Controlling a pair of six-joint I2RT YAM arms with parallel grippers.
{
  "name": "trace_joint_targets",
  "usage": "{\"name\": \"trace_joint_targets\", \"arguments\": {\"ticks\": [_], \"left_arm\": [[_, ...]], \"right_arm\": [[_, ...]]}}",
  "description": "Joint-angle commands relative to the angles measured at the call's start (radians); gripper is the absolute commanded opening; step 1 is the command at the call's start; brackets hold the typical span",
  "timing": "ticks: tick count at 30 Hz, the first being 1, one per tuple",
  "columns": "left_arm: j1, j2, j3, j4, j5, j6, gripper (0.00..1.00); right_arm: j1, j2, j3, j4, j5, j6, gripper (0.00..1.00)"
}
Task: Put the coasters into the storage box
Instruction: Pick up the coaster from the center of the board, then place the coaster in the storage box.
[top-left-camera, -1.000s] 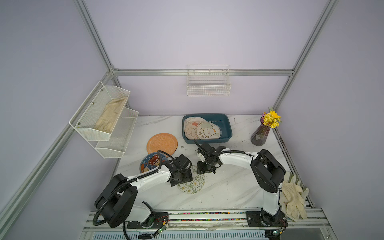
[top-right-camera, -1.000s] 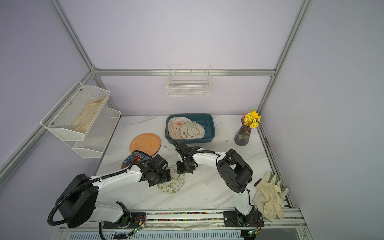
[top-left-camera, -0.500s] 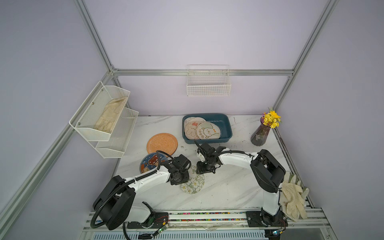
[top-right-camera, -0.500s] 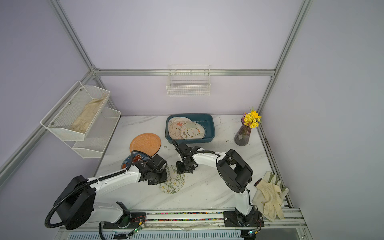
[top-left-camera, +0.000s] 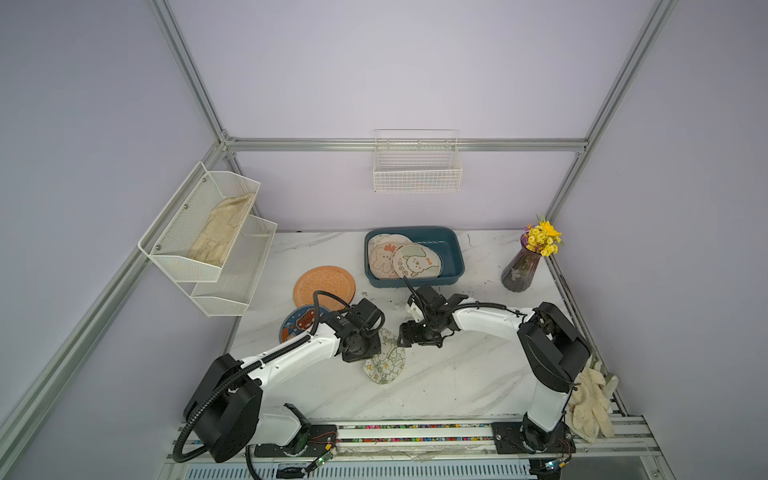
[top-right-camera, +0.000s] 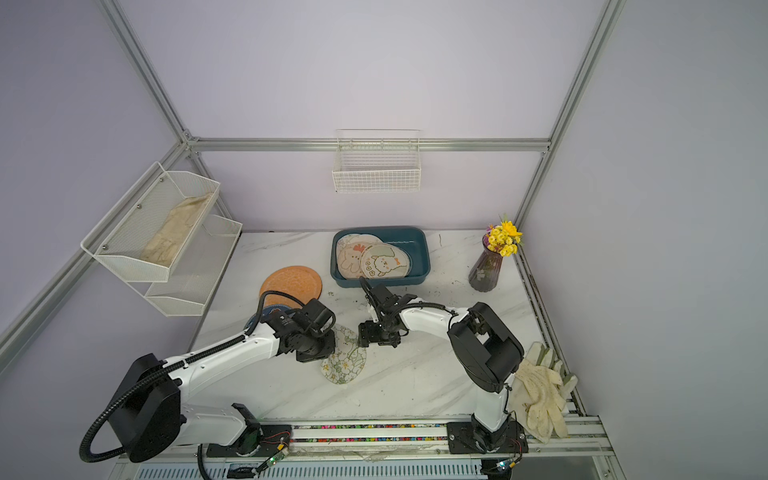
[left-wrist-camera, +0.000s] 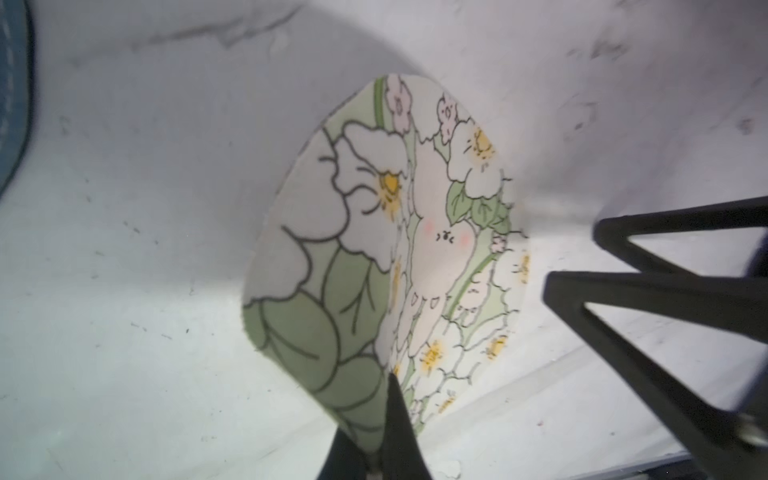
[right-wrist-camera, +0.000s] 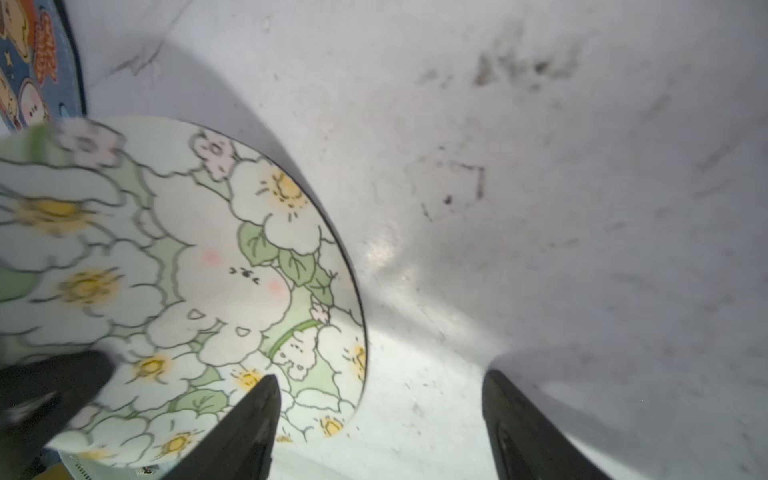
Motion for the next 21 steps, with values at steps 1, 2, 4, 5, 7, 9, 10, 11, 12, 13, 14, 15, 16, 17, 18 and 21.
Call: {"name": "trace_joint_targets", "arguments": {"ticks": [1, 2, 4, 5, 7, 9, 10, 11, 12, 13, 14, 15, 16, 17, 18, 21], "left_arm": [[0.02, 0.024, 0.221, -0.038, -0.026, 0.073, 0.0], [0.026, 0.036, 0.261, -0.042, -0.026, 0.087, 0.0], [0.037, 0.081, 0.341, -0.043, -0.024, 0.116, 0.0], [0.042, 0.101, 0.384, -0.044, -0.023, 0.132, 0.0], [0.052, 0.14, 0.466, -0.043, -0.018, 0.168, 0.0], [0.066, 0.188, 0.555, -0.044, -0.007, 0.198, 0.0], [0.071, 0.211, 0.595, -0.043, 0.0, 0.212, 0.0], [0.079, 0.242, 0.641, -0.044, 0.012, 0.226, 0.0], [0.086, 0.273, 0.691, -0.045, 0.023, 0.24, 0.0], [0.093, 0.302, 0.733, -0.044, 0.035, 0.25, 0.0], [0.1, 0.339, 0.782, -0.045, 0.046, 0.265, 0.0], [0.108, 0.373, 0.831, -0.044, 0.059, 0.277, 0.0], [0.113, 0.407, 0.874, -0.045, 0.073, 0.287, 0.0], [0.121, 0.446, 0.924, -0.043, 0.09, 0.3, 0.0], [0.128, 0.486, 0.977, -0.043, 0.11, 0.314, 0.0], [0.142, 0.602, 1.128, -0.044, 0.162, 0.34, 0.0]], "right_arm": [[-0.026, -0.067, -0.042, -0.016, -0.014, 0.027, 0.82], [-0.034, -0.083, -0.05, -0.014, -0.018, 0.031, 0.83], [-0.044, -0.116, -0.067, -0.016, -0.021, 0.037, 0.84], [-0.051, -0.133, -0.076, -0.014, -0.024, 0.041, 0.85], [-0.06, -0.162, -0.093, -0.015, -0.029, 0.049, 0.86], [-0.069, -0.191, -0.109, -0.014, -0.031, 0.055, 0.86], [-0.072, -0.202, -0.117, -0.015, -0.031, 0.057, 0.87], [-0.076, -0.214, -0.125, -0.015, -0.031, 0.06, 0.87], [-0.08, -0.225, -0.133, -0.014, -0.031, 0.061, 0.87], [-0.084, -0.233, -0.139, -0.015, -0.032, 0.063, 0.87], [-0.089, -0.242, -0.144, -0.014, -0.032, 0.064, 0.88], [-0.094, -0.251, -0.149, -0.014, -0.032, 0.064, 0.88], [-0.098, -0.258, -0.153, -0.014, -0.031, 0.066, 0.88], [-0.104, -0.268, -0.157, -0.014, -0.031, 0.067, 0.88], [-0.111, -0.274, -0.16, -0.015, -0.031, 0.068, 0.88], [-0.129, -0.295, -0.171, -0.015, -0.03, 0.071, 0.89]]}}
